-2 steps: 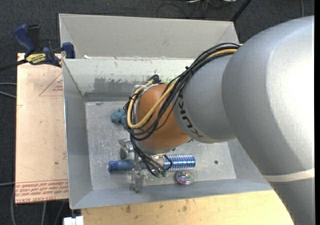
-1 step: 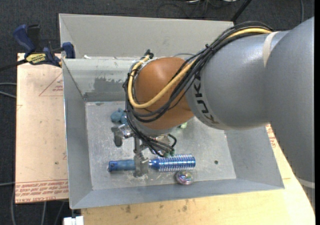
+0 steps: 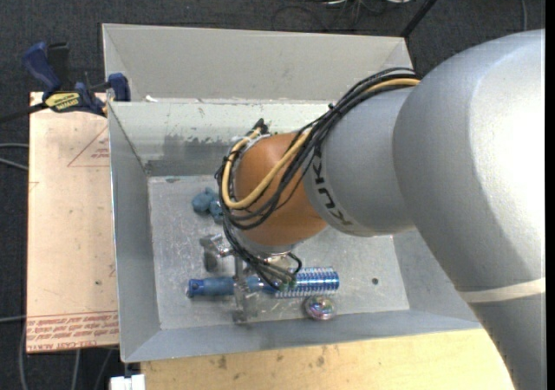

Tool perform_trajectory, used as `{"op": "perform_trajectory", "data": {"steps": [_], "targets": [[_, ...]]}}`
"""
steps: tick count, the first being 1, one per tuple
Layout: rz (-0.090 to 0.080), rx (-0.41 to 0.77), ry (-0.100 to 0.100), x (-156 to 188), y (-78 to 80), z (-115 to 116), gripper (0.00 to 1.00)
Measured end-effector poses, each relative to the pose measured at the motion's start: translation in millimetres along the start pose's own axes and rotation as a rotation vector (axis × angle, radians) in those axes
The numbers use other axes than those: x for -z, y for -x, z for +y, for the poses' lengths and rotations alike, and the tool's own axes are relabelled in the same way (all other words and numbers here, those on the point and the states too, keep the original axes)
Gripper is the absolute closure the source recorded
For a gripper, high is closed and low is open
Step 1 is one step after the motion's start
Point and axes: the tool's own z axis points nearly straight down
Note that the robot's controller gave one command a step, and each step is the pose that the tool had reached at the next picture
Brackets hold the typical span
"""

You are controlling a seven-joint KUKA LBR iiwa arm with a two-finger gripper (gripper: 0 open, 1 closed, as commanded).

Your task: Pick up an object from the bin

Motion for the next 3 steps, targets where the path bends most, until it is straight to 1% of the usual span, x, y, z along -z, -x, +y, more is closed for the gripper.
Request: {"op": "perform_trajectory", "data": {"steps": [1, 2, 3], "targets": [[-0.006, 0.000, 0.000, 4, 1.8, 1, 1.00], [-0.018, 0.032, -0.002, 166, 11.7, -12, 1.00], [-0.003, -0.122, 0.001, 97, 7.0, -2, 1.00]]}}
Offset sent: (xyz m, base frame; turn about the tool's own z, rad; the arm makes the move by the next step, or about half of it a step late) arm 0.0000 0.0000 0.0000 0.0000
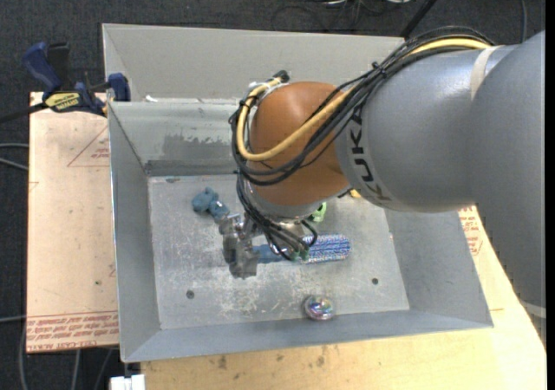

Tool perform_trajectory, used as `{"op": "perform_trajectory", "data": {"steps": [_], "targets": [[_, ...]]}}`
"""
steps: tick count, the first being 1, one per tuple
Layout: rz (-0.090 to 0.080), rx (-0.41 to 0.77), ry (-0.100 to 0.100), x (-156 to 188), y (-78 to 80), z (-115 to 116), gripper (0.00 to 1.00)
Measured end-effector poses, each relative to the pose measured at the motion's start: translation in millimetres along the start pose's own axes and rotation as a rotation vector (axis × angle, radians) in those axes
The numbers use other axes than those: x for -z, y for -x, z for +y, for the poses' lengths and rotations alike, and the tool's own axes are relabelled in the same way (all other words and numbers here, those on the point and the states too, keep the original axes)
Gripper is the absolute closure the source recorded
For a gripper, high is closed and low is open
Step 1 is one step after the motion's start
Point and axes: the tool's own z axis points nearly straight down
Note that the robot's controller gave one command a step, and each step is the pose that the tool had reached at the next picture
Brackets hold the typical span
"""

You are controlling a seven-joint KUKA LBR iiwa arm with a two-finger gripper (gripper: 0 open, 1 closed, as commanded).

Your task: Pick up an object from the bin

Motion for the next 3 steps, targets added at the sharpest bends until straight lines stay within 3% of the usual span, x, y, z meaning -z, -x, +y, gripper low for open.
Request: {"op": "perform_trajectory", "data": {"steps": [1, 2, 3], "targets": [[-0.003, 0.000, 0.000, 1, 0.5, 0, 0.00], [0.000, 0.244, -0.001, -90, -22.4, -66, 0.00], [-0.003, 0.245, 0.000, -89, -21.4, -65, 1.00]]}}
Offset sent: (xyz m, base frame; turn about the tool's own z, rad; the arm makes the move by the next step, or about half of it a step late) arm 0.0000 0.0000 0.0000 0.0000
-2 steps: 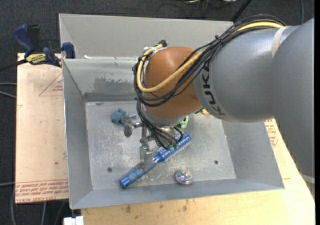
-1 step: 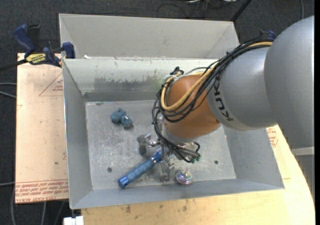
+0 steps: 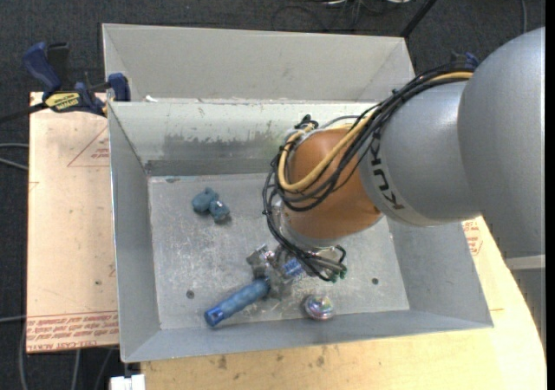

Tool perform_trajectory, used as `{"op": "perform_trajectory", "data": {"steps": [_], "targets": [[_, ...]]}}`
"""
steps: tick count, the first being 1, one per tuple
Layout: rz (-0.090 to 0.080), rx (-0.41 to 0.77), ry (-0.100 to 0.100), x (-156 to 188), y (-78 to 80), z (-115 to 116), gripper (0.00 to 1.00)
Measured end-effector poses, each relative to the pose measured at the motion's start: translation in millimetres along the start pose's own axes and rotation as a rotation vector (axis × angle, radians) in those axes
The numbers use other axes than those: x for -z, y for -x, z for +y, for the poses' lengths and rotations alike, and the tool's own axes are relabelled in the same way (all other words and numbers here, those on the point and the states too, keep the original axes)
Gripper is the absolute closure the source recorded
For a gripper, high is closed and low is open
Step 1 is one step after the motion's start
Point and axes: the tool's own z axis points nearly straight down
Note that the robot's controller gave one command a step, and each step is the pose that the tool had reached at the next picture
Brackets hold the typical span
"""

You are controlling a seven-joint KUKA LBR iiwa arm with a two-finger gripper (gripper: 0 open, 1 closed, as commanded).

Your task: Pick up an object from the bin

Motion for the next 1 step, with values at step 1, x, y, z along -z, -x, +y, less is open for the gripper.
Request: {"op": "perform_trajectory", "data": {"steps": [1], "targets": [[-0.009, -0.046, -0.002, 116.2, -8.3, 21.2, 1.00]]}}
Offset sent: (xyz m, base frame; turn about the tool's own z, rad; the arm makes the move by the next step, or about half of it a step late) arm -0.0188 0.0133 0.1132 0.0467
